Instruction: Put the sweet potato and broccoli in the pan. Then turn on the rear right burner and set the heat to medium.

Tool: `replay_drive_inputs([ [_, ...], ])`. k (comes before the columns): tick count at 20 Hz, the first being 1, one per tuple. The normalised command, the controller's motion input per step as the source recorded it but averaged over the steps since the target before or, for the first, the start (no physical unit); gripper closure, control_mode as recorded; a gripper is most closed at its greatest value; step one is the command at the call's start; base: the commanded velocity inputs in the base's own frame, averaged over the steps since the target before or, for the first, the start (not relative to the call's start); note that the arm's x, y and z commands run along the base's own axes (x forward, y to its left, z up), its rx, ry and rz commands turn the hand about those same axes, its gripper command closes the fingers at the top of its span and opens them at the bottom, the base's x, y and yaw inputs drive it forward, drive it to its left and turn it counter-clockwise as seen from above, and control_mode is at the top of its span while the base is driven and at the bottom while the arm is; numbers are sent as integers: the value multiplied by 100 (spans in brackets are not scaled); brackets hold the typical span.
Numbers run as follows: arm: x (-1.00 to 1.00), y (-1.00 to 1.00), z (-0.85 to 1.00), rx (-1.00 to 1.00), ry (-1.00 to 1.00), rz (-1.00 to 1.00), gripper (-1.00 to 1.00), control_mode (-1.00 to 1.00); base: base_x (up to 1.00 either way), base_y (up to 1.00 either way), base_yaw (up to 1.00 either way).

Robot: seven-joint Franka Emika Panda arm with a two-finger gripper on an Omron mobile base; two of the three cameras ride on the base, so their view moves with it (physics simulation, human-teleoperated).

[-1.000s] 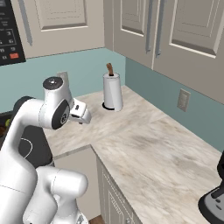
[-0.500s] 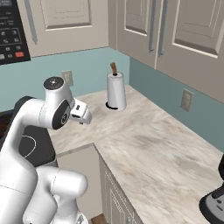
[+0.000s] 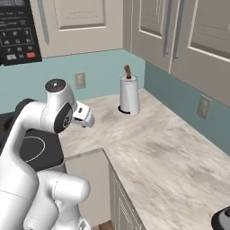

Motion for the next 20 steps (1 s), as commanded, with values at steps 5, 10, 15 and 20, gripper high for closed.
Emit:
replay_drive_inputs([
  [5,0,0,0,0,0,0,-100,100,-23,20,19],
  [10,0,0,0,0,0,0,-100,100,-6,30,31],
  [15,0,0,0,0,0,0,-100,100,-32,38,43],
  [20,0,0,0,0,0,0,-100,100,-35,33,42],
])
